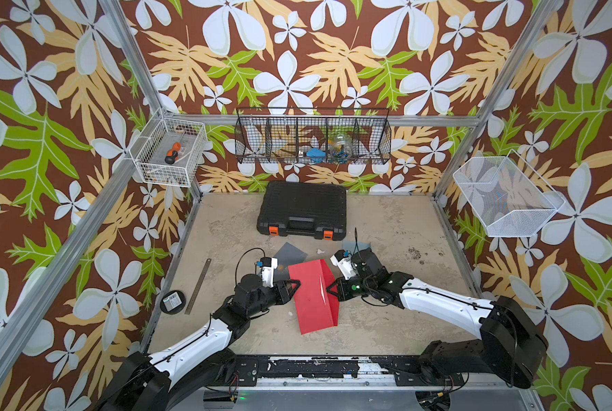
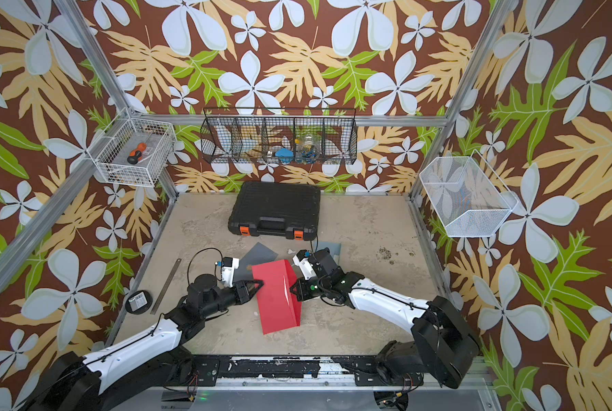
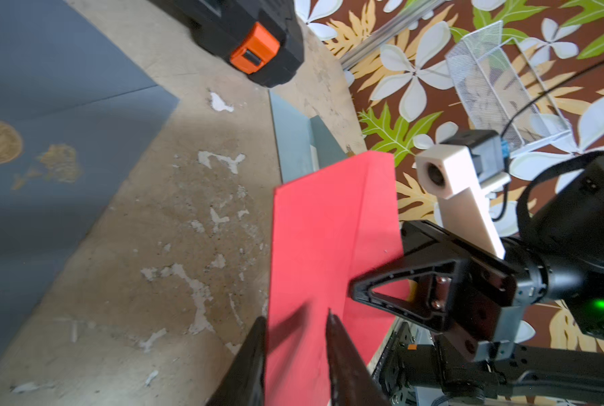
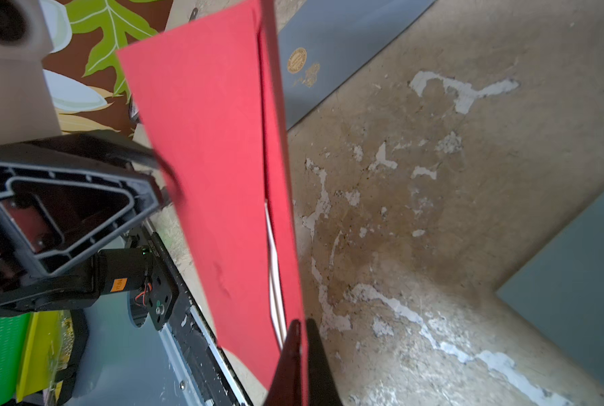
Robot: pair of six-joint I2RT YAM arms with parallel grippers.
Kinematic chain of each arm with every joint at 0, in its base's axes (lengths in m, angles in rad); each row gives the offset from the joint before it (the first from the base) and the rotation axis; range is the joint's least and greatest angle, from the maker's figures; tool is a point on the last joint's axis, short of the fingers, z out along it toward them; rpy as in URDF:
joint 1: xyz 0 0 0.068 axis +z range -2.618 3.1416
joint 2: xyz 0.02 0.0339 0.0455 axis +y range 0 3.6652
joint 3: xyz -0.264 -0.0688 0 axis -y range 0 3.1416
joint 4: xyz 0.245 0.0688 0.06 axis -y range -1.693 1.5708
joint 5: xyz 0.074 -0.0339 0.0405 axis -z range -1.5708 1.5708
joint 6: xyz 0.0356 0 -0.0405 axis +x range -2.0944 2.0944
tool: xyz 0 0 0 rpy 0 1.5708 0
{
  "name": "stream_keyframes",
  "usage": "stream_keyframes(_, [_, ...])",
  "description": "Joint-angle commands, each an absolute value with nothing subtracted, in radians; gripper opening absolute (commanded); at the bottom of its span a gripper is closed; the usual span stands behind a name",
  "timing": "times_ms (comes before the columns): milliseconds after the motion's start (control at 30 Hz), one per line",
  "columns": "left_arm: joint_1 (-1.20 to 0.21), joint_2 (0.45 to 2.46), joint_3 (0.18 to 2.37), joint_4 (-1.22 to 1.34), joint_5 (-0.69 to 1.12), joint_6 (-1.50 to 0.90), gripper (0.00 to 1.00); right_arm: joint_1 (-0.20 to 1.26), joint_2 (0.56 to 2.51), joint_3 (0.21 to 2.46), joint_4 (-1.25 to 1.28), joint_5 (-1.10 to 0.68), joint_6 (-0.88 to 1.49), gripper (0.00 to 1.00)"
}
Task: Open the envelope
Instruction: Open the envelope flap on the envelope, then place the envelope at the center of the board.
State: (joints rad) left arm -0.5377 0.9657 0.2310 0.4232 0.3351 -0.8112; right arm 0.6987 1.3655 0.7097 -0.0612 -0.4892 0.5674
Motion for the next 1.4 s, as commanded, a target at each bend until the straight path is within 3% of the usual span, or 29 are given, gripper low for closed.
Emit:
stream_keyframes(0, [-0.537, 0.982, 0.242, 0.395, 0.301, -0.806, 0.46, 0.668, 1.358, 0.673, -0.001, -0.579, 0.578, 0.00])
stream_keyframes(200, [-0.537, 0.956, 0.281, 0.327, 0.292, -0.772, 0.54, 0.554, 1.374, 0.553, 0.100, -0.638, 0.709, 0.00])
stream_keyframes(533, [-0.596, 1.044, 0.258, 0.585, 0.517, -0.798, 0.54, 0.493, 1.387, 0.354, 0.676, -0.842, 1.051, 0.00])
stream_keyframes(1033, [-0.670, 1.248, 0.288, 0.721, 0.546, -0.850, 0.52, 0.495, 1.362, 0.316, 0.875, -0.961, 1.123, 0.00])
stream_keyframes(1167, [-0.670, 1.219, 0.275, 0.709, 0.514, -0.852, 0.52, 0.505, 1.388, 0.326, 0.813, -0.950, 1.067, 0.01])
stream_keyframes(1267, [-0.670, 1.196, 0.269, 0.690, 0.490, -0.844, 0.52, 0.509, 1.421, 0.370, 0.600, -0.879, 0.952, 0.03])
stream_keyframes(1367, [-0.670, 1.190, 0.265, 0.685, 0.482, -0.844, 0.52, 0.511, 1.481, 0.386, 0.591, -0.875, 0.928, 0.03])
